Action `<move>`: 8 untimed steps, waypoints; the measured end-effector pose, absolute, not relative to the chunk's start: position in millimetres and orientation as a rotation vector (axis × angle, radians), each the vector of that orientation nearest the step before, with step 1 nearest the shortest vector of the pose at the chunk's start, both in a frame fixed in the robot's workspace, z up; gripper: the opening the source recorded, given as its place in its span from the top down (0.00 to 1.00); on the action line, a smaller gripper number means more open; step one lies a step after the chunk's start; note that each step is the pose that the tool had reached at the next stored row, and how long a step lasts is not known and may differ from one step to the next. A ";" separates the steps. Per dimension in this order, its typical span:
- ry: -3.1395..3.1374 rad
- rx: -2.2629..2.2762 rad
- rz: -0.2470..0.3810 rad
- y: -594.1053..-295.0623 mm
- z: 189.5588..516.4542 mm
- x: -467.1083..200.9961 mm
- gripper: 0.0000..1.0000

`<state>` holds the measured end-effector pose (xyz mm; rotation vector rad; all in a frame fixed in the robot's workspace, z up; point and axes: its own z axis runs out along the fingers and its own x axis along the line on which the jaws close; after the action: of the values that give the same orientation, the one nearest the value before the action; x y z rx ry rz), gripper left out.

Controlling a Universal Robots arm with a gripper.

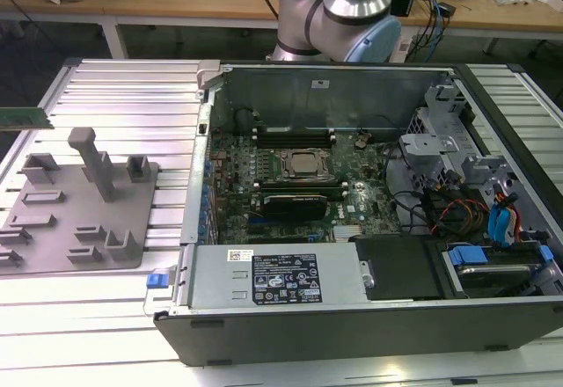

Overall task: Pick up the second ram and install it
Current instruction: 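Pick up the second ram and move it above second insertion slot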

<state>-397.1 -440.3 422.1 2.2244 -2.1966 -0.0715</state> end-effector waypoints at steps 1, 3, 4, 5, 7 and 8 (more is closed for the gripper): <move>-2.197 2.224 -0.071 -440.3 422.1 -394.3 0.91; -2.197 2.224 -0.072 -440.2 422.0 -387.1 0.91; -2.197 2.224 -0.071 -440.2 422.0 -385.3 0.91; -2.197 2.224 -0.072 -440.2 422.0 -383.6 0.91; -2.197 2.225 -0.072 -440.3 422.0 -377.9 0.91; -2.197 2.224 -0.071 -440.2 421.9 -372.9 0.91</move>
<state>-372.9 -440.2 421.9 2.2245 -2.1968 -0.0715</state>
